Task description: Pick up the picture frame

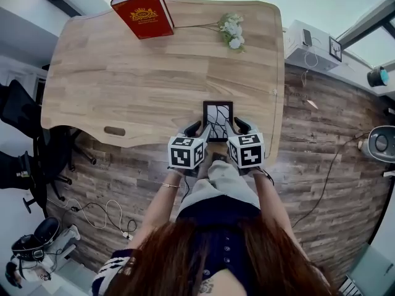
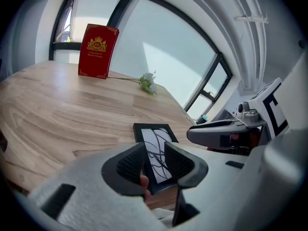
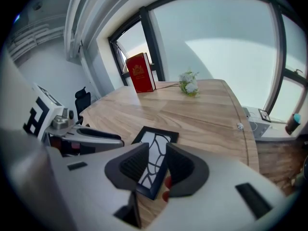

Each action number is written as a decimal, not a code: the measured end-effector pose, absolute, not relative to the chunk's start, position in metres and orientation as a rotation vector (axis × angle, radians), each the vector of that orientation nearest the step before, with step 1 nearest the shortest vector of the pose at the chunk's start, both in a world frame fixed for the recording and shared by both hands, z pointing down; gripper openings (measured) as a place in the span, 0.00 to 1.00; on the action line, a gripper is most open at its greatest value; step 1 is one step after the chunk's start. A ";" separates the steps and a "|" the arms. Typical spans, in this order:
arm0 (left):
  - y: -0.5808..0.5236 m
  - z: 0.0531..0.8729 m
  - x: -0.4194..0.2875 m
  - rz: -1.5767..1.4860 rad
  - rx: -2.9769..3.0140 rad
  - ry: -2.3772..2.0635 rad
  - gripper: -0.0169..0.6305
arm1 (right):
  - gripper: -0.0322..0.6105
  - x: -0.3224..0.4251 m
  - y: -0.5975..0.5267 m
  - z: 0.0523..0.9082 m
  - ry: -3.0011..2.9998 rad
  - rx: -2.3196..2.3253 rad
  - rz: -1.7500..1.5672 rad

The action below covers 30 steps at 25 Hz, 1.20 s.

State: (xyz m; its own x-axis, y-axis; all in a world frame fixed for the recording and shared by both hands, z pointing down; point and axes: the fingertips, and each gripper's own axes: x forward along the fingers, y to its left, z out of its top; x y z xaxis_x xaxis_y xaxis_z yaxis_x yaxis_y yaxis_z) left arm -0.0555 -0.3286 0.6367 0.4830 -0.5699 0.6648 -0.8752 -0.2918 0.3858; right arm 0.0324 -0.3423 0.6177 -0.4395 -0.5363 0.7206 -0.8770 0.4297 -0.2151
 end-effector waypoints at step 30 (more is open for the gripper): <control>-0.326 0.671 -0.060 0.515 1.885 -1.284 0.16 | 0.17 0.037 -0.331 0.664 -2.039 1.281 0.927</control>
